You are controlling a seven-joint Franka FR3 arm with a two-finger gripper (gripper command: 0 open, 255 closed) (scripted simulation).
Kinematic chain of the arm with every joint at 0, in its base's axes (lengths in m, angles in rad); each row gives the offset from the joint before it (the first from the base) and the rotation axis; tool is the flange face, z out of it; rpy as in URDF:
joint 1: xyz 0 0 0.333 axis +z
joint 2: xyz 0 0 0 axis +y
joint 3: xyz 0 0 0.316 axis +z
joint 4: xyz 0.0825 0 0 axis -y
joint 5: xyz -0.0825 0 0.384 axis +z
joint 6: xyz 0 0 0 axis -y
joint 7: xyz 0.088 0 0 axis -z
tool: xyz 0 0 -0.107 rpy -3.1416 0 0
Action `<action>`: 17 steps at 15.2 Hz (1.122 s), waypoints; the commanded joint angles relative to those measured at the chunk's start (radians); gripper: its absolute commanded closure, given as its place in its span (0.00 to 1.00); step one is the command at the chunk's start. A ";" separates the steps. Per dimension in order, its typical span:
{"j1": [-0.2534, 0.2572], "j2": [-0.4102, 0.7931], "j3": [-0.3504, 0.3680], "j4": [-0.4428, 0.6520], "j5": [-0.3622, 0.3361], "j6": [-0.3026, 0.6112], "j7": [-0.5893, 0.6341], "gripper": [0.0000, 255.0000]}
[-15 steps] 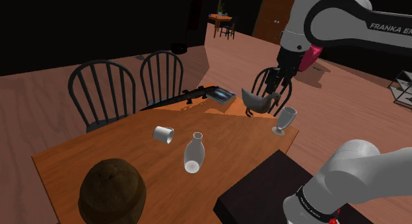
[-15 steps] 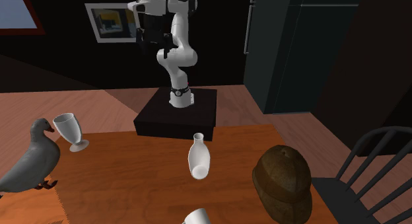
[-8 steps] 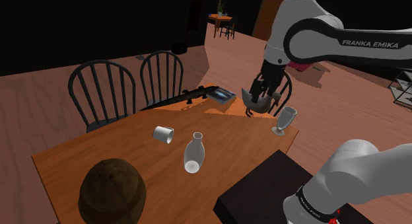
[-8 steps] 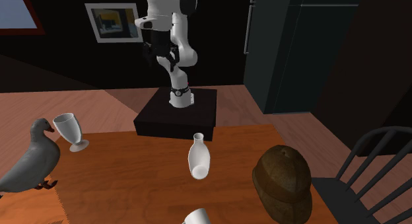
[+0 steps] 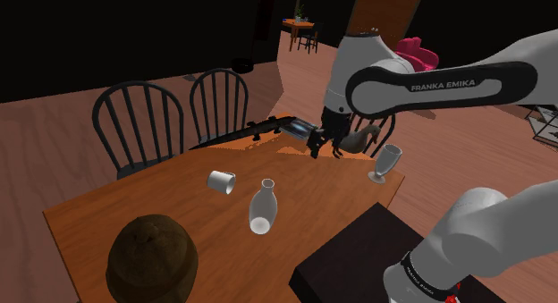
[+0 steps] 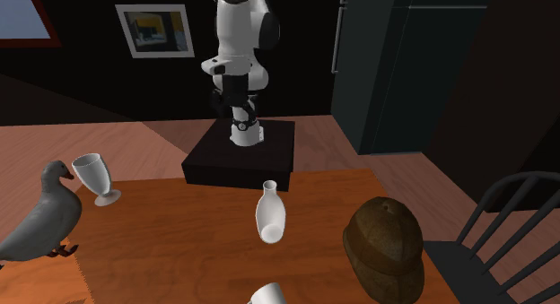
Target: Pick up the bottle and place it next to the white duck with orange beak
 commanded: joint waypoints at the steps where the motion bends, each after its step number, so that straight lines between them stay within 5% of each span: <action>1: 0.005 0.060 0.018 -0.006 0.008 0.071 0.025 0.00; 8: 0.020 0.295 0.083 0.030 0.003 0.284 0.122 0.00; 17: 0.044 0.594 0.124 0.145 -0.085 0.477 0.262 0.00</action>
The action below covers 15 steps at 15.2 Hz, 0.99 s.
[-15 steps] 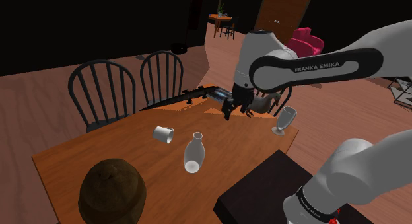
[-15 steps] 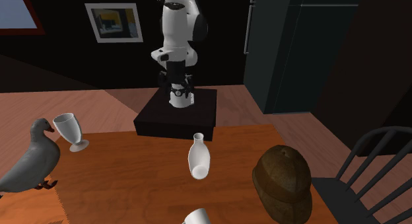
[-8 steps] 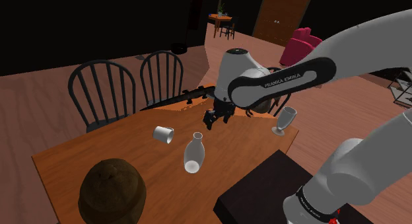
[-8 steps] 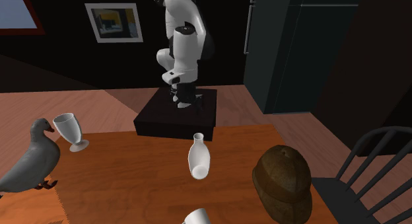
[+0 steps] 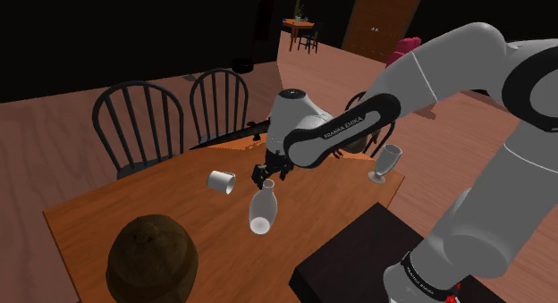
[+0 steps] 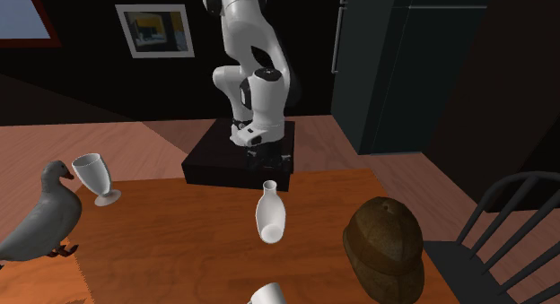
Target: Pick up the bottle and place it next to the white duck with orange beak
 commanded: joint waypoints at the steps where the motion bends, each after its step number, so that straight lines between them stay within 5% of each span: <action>1: 0.003 0.038 -0.001 0.013 -0.017 0.025 0.017 0.00; 14: 0.009 0.104 -0.013 0.007 -0.058 0.093 0.045 0.00; 15: 0.009 0.104 -0.013 0.007 -0.058 0.093 0.045 1.00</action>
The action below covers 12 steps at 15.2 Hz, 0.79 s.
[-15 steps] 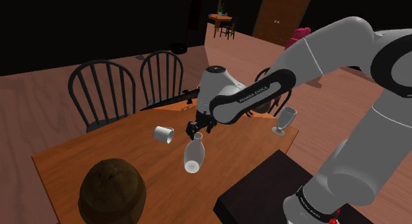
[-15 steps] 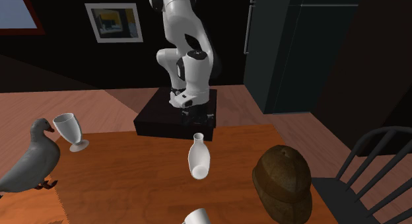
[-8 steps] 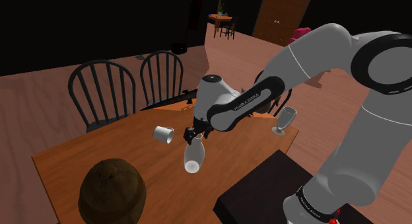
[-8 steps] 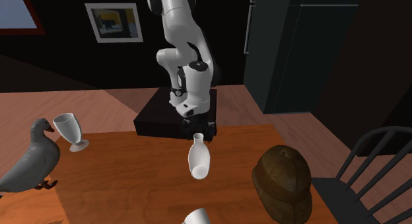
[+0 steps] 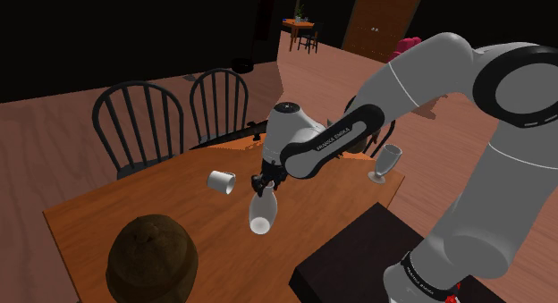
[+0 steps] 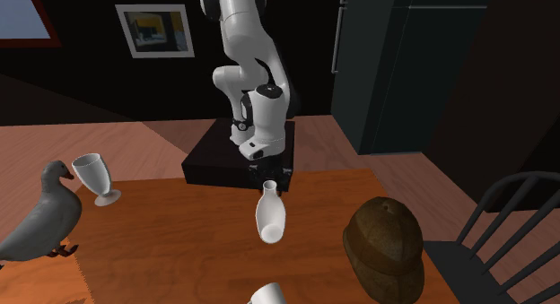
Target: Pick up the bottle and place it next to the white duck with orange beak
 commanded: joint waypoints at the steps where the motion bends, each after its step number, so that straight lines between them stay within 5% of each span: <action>1: 0.000 0.000 0.000 0.000 0.000 0.000 0.000 1.00; 12: -0.004 -0.035 0.007 0.005 0.022 -0.037 -0.016 1.00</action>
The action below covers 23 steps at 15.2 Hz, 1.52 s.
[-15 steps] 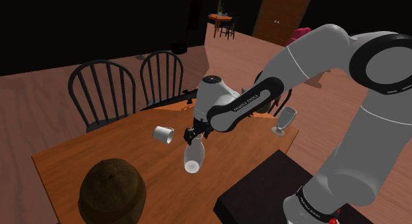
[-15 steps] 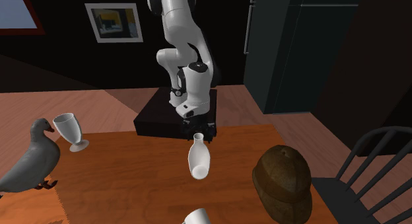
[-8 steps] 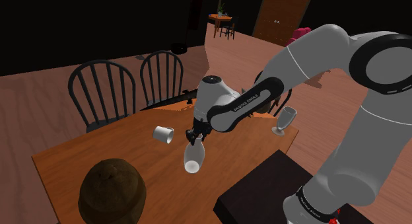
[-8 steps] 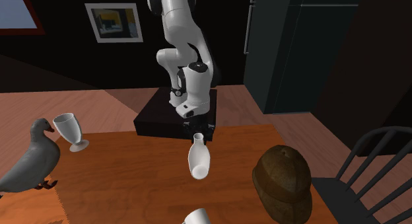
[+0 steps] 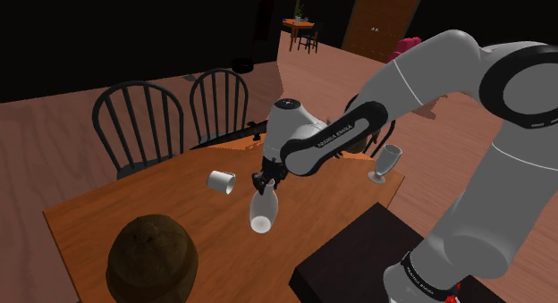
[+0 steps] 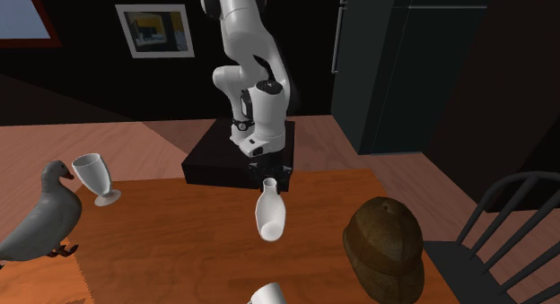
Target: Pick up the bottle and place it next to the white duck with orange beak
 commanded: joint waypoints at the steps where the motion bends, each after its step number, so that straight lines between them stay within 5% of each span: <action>1: -0.003 -0.022 0.004 0.004 0.014 -0.025 -0.011 1.00; 23: -0.009 -0.221 0.012 0.107 0.114 -0.315 -0.088 1.00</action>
